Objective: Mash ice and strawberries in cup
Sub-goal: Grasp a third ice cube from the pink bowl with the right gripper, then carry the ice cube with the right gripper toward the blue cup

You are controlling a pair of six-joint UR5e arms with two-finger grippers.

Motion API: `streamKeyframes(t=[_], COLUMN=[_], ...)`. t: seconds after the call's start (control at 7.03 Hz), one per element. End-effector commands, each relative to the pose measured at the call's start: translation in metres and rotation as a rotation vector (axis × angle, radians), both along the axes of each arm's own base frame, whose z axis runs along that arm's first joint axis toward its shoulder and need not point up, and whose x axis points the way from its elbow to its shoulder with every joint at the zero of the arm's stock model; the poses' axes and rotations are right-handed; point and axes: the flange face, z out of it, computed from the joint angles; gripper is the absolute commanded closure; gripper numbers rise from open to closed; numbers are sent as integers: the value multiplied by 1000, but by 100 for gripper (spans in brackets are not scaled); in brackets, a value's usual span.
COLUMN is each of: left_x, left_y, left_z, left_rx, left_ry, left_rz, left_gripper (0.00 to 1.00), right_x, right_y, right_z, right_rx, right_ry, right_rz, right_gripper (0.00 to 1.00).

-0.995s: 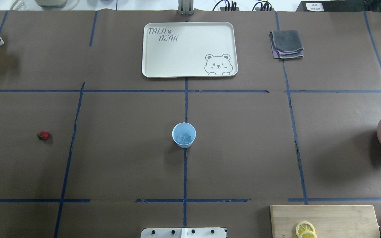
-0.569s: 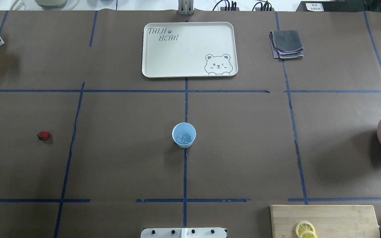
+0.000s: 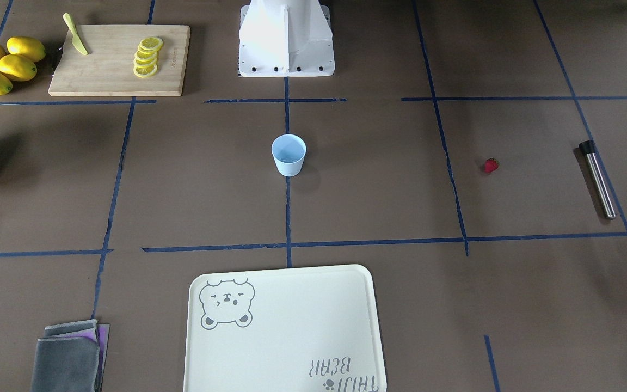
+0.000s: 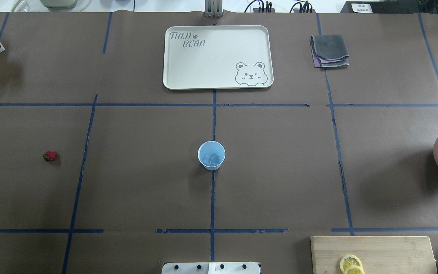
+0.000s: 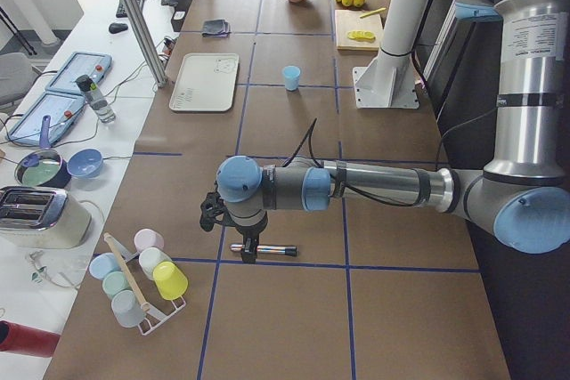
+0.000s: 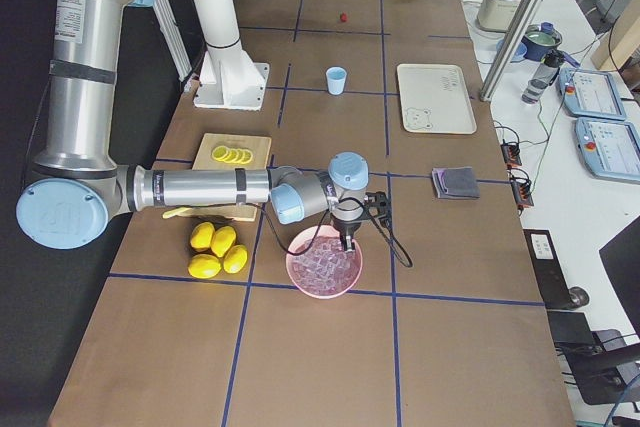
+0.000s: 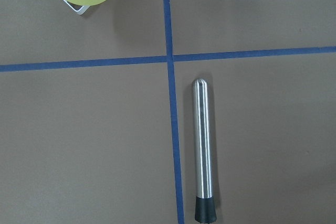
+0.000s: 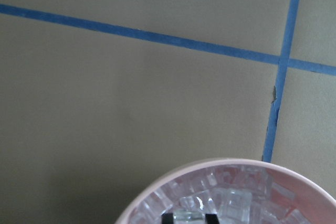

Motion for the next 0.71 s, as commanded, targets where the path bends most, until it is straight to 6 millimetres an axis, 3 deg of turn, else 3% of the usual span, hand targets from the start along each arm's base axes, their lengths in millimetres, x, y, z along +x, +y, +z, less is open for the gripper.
streamKeyframes(t=[0.0,0.14,0.28,0.43,0.57], left_x=[0,0,0,0,0], left_y=[0,0,0,0,0], left_z=[0,0,1,1,4], left_rx=[1,0,-2,-2,-7], left_ry=[1,1,0,1,0], left_rz=[0,-1,0,0,1], left_gripper=[0,0,0,0,0], right_x=[-1,-17,-49,-110,-193], right_y=[-7,-32,-42,-52,-45], right_z=[-98,-158,-208,-272,-328], right_rx=[24,29,35,-19,-77], right_ry=[-11,-15,-21,-46,-61], right_rz=[1,-7,-51,-31,9], right_gripper=[100,100,100,100,100])
